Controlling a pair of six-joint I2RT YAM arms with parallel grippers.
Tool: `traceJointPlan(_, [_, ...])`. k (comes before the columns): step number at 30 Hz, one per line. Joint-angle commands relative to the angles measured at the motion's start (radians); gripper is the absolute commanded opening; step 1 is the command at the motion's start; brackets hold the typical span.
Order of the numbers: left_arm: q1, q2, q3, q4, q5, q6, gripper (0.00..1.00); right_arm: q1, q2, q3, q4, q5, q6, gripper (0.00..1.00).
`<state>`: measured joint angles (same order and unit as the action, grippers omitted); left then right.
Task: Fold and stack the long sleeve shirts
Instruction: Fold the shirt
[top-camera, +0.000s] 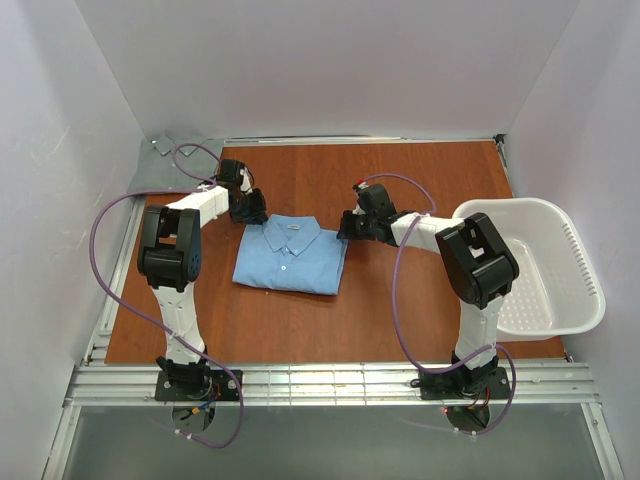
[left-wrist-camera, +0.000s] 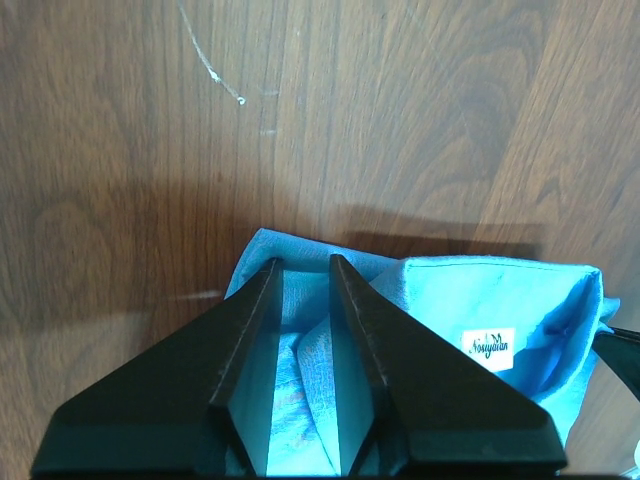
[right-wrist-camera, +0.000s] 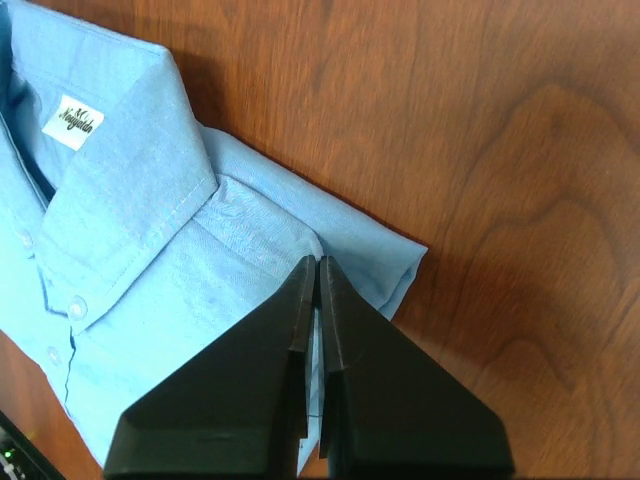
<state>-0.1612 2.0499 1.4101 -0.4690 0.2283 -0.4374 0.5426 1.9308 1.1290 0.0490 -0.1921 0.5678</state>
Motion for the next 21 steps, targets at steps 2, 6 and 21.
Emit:
traceJointPlan(2, [0.009, 0.0, -0.034, -0.01, -0.029, 0.005, 0.19, -0.006, -0.056, -0.018, 0.017, 0.023, -0.042, 0.01])
traceJointPlan(6, [0.012, 0.0, -0.034, -0.011, -0.029, 0.008, 0.18, -0.009, -0.09, -0.026, 0.017, 0.048, -0.069, 0.01])
traceJointPlan(21, [0.012, 0.003, -0.036, -0.011, -0.037, 0.012, 0.18, -0.02, -0.104, -0.066, 0.017, 0.094, -0.103, 0.01])
